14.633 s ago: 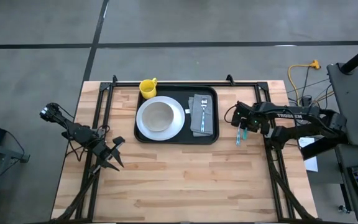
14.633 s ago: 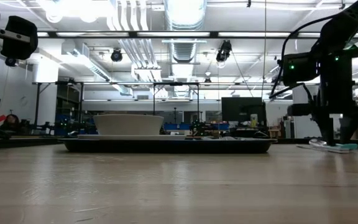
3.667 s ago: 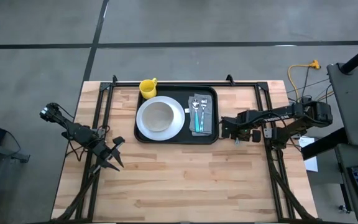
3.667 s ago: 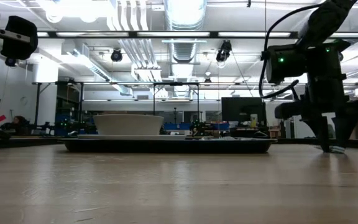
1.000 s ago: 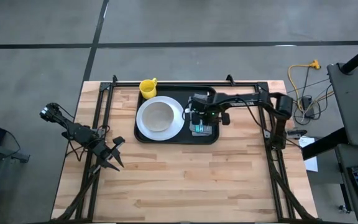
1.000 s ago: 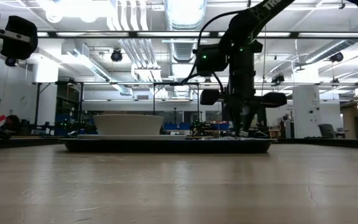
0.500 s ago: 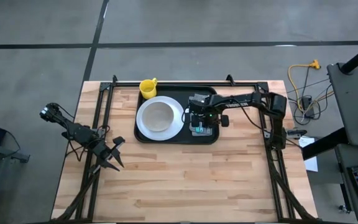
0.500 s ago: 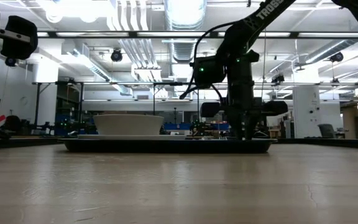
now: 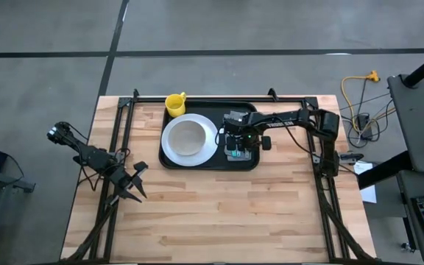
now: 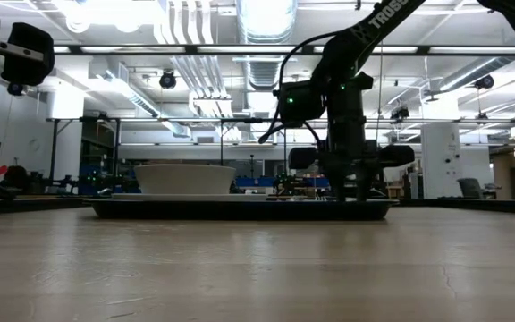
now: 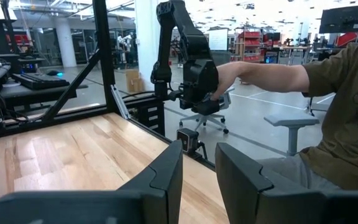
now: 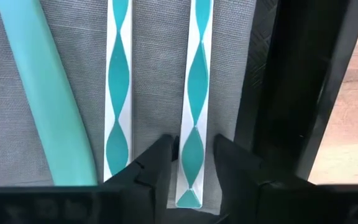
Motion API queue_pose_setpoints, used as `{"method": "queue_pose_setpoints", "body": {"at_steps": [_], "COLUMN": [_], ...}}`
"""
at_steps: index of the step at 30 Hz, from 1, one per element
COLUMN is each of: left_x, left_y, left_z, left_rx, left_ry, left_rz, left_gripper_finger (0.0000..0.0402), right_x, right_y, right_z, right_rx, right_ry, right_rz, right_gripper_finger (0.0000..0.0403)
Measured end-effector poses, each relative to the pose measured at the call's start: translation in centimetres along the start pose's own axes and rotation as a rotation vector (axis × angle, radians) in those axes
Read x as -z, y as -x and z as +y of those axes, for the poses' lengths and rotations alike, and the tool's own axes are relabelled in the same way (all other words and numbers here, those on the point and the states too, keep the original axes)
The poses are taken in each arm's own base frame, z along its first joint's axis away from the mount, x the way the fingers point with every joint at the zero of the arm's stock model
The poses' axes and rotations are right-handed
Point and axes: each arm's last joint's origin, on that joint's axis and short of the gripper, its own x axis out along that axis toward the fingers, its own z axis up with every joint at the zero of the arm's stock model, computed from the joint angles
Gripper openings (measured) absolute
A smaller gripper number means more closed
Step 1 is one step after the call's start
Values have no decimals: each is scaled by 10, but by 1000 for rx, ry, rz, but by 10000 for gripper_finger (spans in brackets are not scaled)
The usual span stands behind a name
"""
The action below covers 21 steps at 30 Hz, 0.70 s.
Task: Set up tray
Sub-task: Put the white table knife to the right of the white fork on top of the gray napkin on the black tray, then return to Home Position
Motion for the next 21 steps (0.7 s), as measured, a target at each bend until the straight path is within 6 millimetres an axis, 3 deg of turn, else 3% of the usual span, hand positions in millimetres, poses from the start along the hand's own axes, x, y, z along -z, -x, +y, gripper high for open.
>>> {"method": "queue_pose_setpoints", "body": {"at_steps": [21], "left_x": [0], "left_y": [0], "left_z": [0], "left_rx": [0], "left_ry": [0], "left_rz": [0], "left_gripper_finger": [77], "right_x": [-2], "right_y": [23], "right_z": [12], "right_rx": [-26], "right_ry": [57], "right_rz": [-20], "right_gripper_finger": [95]}}
